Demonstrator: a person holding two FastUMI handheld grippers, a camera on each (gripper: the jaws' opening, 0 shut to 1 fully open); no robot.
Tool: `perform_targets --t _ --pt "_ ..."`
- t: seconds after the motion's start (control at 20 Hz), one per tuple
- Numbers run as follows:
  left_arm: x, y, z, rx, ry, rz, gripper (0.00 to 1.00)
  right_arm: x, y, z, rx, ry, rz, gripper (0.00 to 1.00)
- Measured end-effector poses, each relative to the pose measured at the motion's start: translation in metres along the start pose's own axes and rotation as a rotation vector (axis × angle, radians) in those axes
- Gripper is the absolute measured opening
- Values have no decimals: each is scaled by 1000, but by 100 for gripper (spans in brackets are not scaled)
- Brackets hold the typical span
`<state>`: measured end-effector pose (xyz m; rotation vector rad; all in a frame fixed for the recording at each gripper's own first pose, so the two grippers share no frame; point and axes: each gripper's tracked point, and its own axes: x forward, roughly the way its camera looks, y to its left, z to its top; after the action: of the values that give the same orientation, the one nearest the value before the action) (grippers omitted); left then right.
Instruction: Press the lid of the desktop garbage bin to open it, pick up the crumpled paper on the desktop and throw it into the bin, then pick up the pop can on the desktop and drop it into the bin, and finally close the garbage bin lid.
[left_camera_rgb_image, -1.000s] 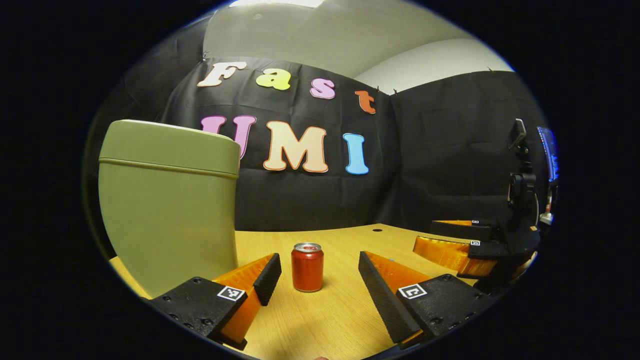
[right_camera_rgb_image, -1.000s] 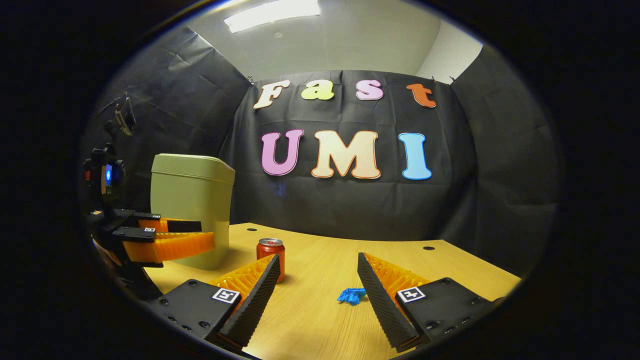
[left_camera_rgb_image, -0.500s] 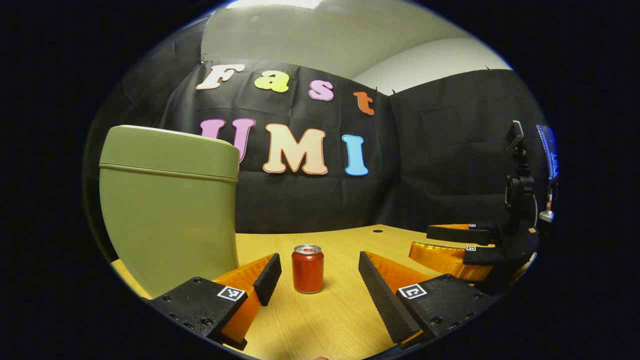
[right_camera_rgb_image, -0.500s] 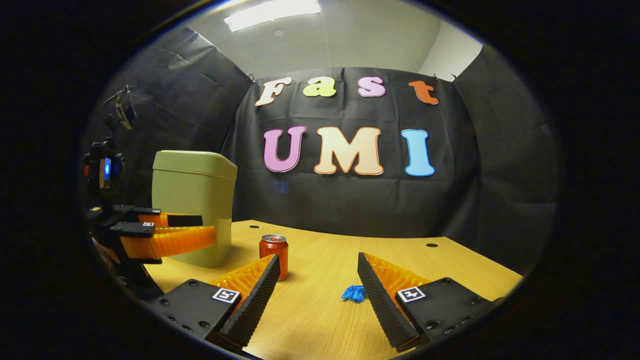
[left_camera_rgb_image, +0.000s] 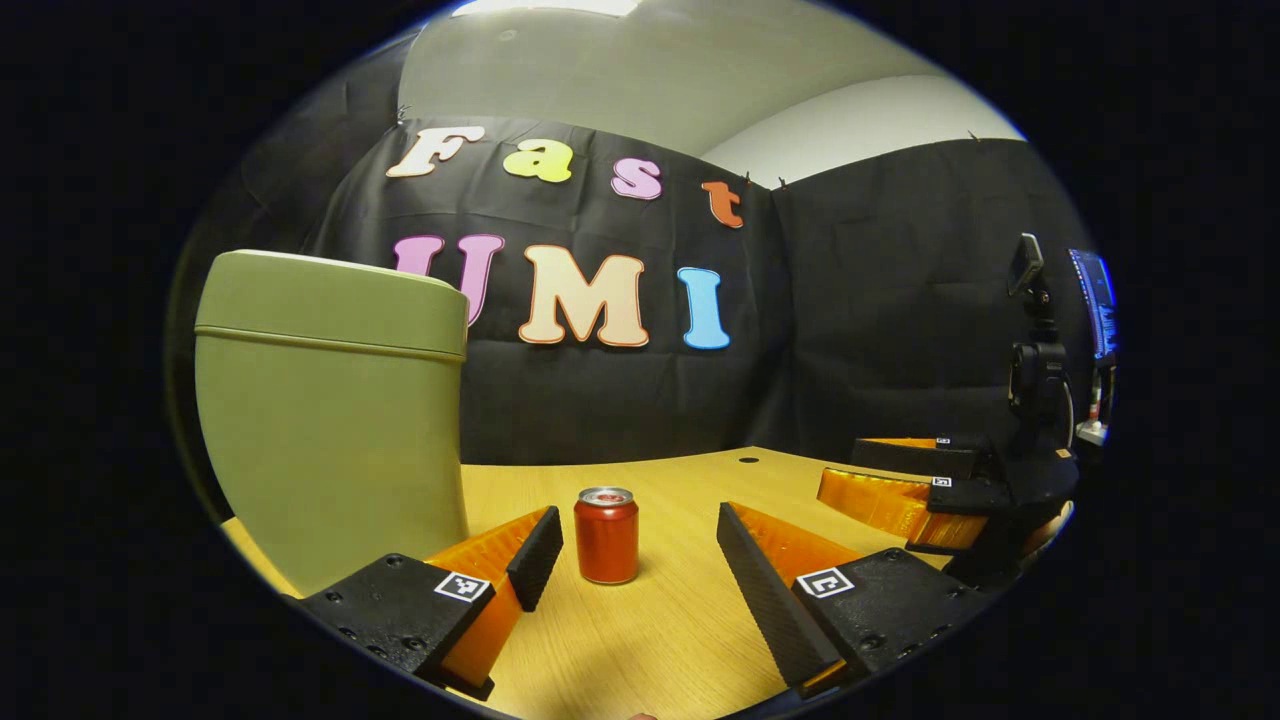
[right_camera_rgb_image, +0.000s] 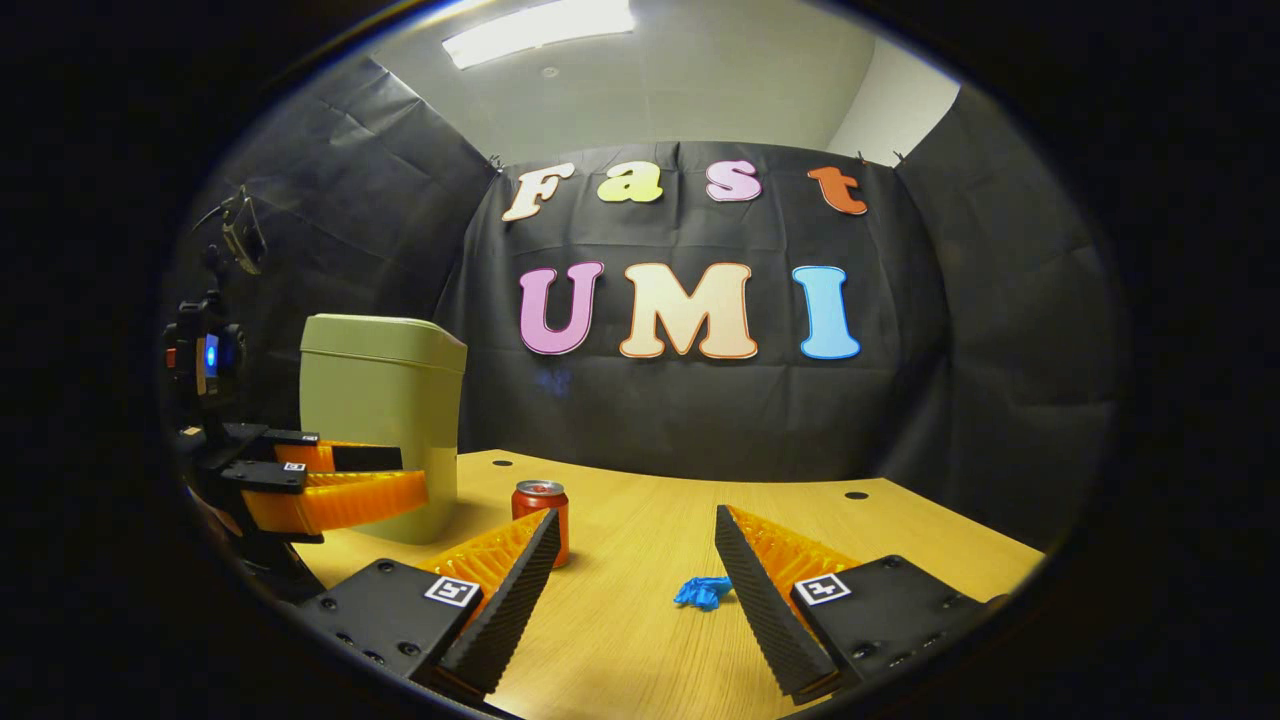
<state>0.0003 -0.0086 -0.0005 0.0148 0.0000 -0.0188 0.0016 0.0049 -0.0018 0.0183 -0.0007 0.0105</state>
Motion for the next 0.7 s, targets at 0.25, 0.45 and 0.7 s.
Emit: perform_targets --t 0.25,0.45,0.7 --pt "1 1 1 -2 0 1 95 0 2 -1 -14 3 3 98" --pt "2 4 -2 7 15 10 82 -1 0 1 -15 -3 -1 98" --pt "3 4 -16 -5 67 3 46 0 -2 1 -17 -4 -4 98"
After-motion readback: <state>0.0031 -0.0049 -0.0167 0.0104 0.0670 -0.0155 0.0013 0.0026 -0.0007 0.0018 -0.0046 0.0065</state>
